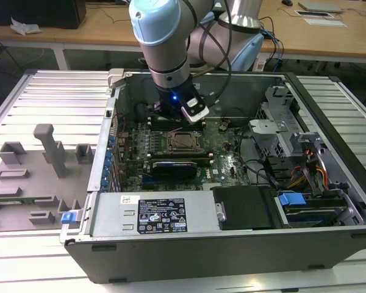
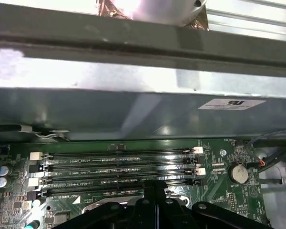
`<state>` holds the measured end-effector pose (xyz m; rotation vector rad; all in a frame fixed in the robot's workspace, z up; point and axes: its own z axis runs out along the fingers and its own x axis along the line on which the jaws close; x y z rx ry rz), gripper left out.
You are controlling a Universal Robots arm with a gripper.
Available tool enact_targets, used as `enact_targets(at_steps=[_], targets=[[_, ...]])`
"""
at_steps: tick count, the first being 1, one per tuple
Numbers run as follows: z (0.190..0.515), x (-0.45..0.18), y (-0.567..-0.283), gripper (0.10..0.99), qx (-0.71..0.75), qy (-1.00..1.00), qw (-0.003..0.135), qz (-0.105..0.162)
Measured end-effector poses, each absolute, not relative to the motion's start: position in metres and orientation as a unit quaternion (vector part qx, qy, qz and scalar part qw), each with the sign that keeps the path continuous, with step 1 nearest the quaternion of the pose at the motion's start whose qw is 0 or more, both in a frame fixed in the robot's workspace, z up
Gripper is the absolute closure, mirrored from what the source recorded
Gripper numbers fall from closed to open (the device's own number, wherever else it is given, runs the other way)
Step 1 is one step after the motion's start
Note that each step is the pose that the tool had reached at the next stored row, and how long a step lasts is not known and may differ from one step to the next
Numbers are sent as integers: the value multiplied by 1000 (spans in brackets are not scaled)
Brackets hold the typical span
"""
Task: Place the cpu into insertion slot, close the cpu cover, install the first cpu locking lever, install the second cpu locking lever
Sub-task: 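Install the first cpu locking lever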
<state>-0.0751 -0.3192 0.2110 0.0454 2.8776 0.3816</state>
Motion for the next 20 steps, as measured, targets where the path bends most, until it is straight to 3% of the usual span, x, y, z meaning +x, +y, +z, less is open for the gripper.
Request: enact_targets(at_steps=[20], targets=[[206,-75,-310,980,61,983,125,119]])
